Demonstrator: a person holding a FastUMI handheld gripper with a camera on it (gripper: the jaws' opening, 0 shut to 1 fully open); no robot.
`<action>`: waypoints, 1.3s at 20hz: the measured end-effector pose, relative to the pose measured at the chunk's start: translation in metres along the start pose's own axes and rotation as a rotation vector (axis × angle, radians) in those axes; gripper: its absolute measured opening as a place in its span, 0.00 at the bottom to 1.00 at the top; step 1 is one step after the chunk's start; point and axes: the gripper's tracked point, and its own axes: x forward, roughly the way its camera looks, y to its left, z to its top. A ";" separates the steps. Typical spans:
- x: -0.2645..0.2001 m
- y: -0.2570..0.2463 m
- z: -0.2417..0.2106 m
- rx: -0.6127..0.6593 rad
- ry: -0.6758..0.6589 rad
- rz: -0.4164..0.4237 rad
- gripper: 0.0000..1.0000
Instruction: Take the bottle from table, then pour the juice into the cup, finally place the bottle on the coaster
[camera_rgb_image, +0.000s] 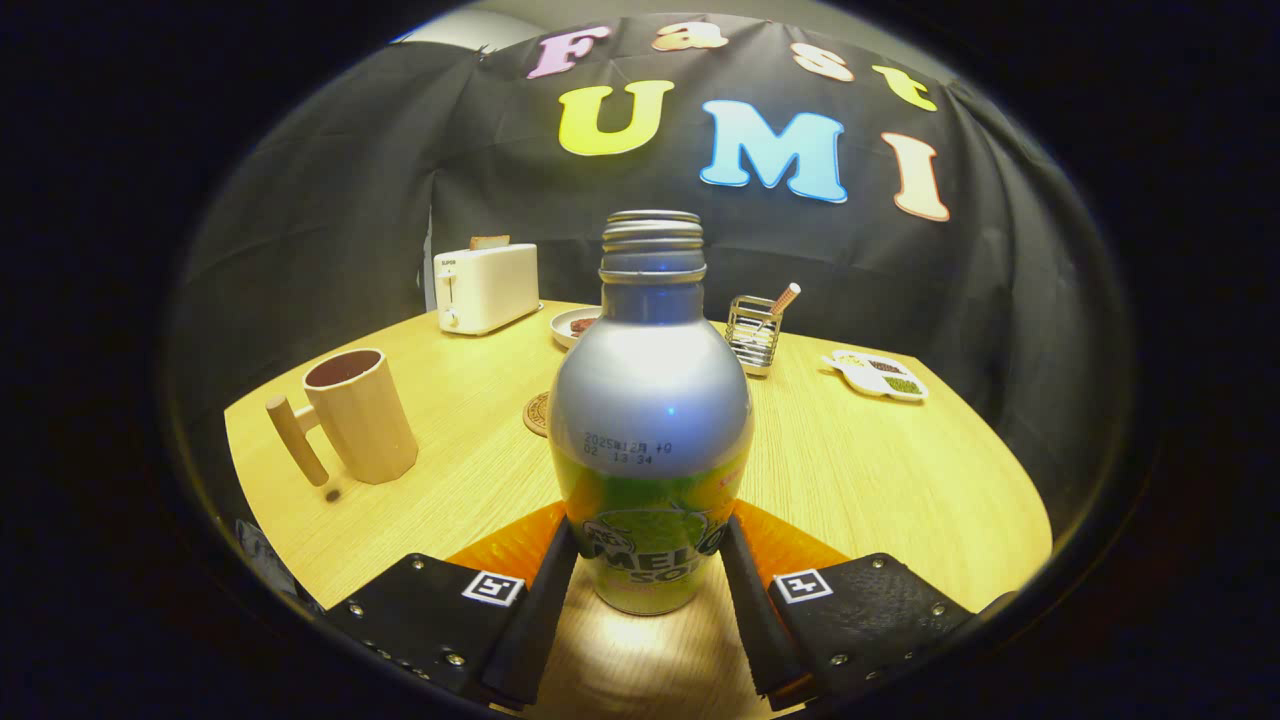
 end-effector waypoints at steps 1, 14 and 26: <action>0.000 0.004 0.005 -0.027 0.007 0.010 0.76; 0.002 0.038 0.062 -0.350 0.033 0.026 0.76; 0.000 0.057 0.082 -0.668 0.085 0.004 0.76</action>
